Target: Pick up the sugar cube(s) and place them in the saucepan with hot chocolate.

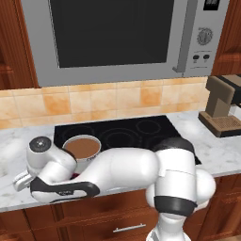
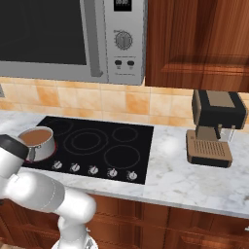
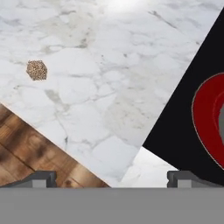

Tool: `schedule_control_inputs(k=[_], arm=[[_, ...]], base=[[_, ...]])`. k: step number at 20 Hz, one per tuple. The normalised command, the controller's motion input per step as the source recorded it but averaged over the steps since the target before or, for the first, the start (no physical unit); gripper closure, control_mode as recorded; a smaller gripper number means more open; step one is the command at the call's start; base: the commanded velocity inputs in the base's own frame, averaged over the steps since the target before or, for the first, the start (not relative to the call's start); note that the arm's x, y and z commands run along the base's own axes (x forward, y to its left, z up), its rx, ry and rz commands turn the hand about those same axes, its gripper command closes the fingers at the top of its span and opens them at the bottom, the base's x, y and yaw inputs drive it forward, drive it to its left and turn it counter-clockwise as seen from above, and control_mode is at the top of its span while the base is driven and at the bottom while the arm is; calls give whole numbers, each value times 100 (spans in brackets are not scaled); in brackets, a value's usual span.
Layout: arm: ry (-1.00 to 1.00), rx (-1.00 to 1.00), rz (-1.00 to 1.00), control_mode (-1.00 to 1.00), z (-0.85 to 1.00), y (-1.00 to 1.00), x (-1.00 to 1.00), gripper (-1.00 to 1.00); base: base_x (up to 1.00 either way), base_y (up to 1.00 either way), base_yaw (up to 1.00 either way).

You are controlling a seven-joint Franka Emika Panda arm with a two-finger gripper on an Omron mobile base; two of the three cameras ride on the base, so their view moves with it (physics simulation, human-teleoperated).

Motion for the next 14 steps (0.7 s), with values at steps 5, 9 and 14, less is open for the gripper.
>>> schedule_control_inputs(k=[5, 9, 14], arm=[[14, 0, 0, -100, -7, 1, -2, -100], [10, 0, 0, -100, 0, 8, 0, -100], [1, 0, 0, -100, -9, 19, 0, -100]], base=[[0, 0, 0], [0, 0, 0], [0, 0, 0]])
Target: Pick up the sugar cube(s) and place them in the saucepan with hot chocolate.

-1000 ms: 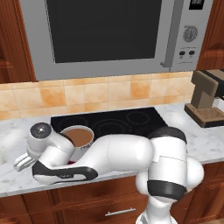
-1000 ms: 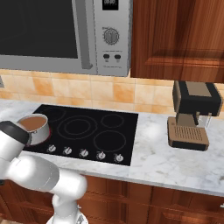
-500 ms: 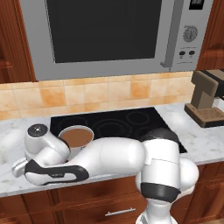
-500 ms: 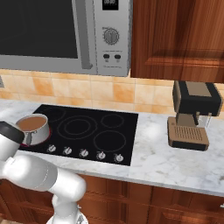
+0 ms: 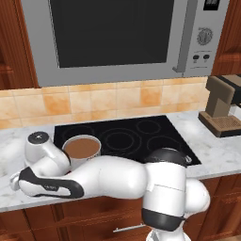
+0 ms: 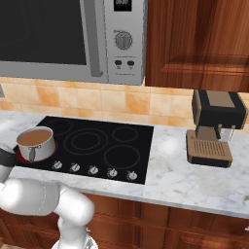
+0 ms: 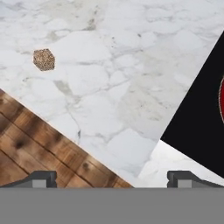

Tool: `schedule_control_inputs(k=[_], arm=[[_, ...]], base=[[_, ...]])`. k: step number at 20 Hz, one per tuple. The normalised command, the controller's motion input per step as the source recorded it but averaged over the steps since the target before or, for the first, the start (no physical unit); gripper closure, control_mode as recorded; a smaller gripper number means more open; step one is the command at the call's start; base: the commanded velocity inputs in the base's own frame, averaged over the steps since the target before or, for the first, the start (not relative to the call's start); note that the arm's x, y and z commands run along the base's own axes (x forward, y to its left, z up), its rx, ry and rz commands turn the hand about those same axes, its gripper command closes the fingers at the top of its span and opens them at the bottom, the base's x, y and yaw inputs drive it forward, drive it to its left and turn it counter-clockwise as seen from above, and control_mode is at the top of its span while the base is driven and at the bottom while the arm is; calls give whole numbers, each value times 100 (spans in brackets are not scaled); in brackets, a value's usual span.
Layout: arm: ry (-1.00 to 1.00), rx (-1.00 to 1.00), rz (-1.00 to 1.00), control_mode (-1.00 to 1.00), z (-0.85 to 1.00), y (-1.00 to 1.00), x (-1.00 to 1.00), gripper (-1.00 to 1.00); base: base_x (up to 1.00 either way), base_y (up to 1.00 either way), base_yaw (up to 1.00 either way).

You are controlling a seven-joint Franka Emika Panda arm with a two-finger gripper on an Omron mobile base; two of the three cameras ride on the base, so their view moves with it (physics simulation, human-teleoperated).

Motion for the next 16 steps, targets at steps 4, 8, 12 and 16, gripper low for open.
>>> schedule_control_inputs(k=[4, 8, 12, 16], arm=[[0, 0, 0, -100, -16, 38, 7, -100], [0, 0, 0, -100, -7, 55, 9, -100], [0, 0, 0, -100, 0, 46, 1, -100], [0, 0, 0, -100, 0, 44, 4, -100]], base=[[0, 0, 0], [0, 0, 0], [0, 0, 0], [0, 0, 0]])
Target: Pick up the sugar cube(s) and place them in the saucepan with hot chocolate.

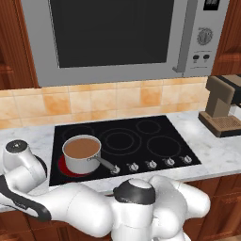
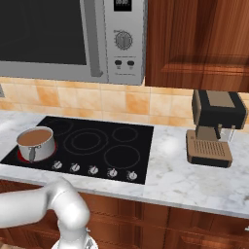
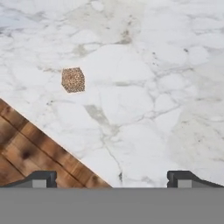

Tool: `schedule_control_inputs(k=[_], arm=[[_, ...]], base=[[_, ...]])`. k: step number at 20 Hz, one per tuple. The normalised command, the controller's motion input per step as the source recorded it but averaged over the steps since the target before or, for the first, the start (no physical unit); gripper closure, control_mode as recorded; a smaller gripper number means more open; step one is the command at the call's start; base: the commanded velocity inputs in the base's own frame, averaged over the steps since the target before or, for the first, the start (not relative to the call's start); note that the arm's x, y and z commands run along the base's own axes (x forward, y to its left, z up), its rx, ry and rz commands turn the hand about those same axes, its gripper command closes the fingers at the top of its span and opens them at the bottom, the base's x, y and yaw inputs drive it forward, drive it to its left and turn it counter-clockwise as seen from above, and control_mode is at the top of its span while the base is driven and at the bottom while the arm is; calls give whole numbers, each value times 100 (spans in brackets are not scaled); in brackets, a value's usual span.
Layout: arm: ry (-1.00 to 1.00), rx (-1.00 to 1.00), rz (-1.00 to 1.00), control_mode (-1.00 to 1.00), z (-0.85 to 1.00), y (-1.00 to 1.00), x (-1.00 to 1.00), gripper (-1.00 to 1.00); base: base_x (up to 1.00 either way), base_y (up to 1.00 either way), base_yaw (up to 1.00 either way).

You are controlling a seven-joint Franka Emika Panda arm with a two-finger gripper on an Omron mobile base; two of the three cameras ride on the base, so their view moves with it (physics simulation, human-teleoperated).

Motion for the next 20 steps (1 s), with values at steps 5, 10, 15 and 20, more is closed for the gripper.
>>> schedule_control_inputs(k=[5, 10, 15, 20], arm=[[5, 0, 0, -100, 0, 37, 4, -100], [5, 0, 0, -100, -9, 20, 0, -100], [2, 0, 0, -100, -3, 15, 13, -100], [0, 0, 0, -100, -13, 4, 16, -100]], base=[[0, 0, 0], [0, 0, 0], [0, 0, 0], [0, 0, 0]])
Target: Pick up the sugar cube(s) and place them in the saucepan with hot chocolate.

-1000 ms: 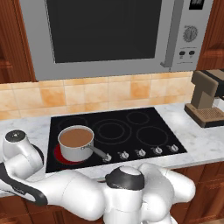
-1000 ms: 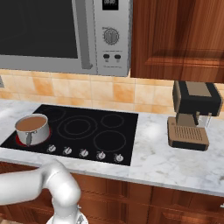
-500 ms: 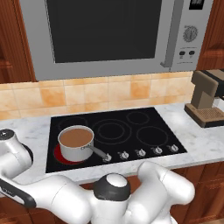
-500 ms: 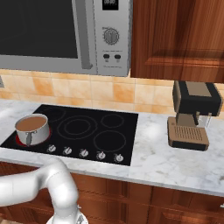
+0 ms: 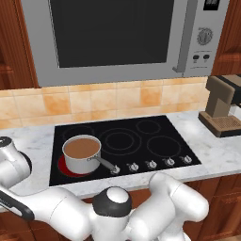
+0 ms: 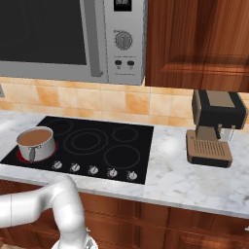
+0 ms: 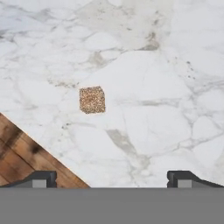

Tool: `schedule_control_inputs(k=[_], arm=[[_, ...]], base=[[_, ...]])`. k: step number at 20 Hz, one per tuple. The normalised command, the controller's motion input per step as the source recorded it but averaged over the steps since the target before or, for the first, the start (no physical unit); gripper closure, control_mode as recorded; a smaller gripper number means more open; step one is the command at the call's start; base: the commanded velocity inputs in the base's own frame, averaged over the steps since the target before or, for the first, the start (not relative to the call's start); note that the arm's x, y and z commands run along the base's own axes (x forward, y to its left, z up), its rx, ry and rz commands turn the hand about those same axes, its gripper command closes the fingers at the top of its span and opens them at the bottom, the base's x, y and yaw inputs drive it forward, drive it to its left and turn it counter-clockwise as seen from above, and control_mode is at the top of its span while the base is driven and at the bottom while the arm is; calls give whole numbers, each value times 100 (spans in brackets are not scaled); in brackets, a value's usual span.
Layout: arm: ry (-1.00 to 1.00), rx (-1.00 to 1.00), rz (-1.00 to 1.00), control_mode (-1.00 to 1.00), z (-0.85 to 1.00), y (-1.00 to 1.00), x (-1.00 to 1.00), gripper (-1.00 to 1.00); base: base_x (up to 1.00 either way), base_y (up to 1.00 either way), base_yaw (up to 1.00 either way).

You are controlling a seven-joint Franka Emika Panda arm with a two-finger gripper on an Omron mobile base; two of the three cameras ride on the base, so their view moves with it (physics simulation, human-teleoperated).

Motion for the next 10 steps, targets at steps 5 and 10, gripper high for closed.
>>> schedule_control_inputs(k=[5, 10], arm=[[0, 0, 0, -100, -5, 14, 7, -100], [0, 0, 0, -100, -23, 22, 18, -100]], base=[[0, 0, 0], [0, 0, 0]])
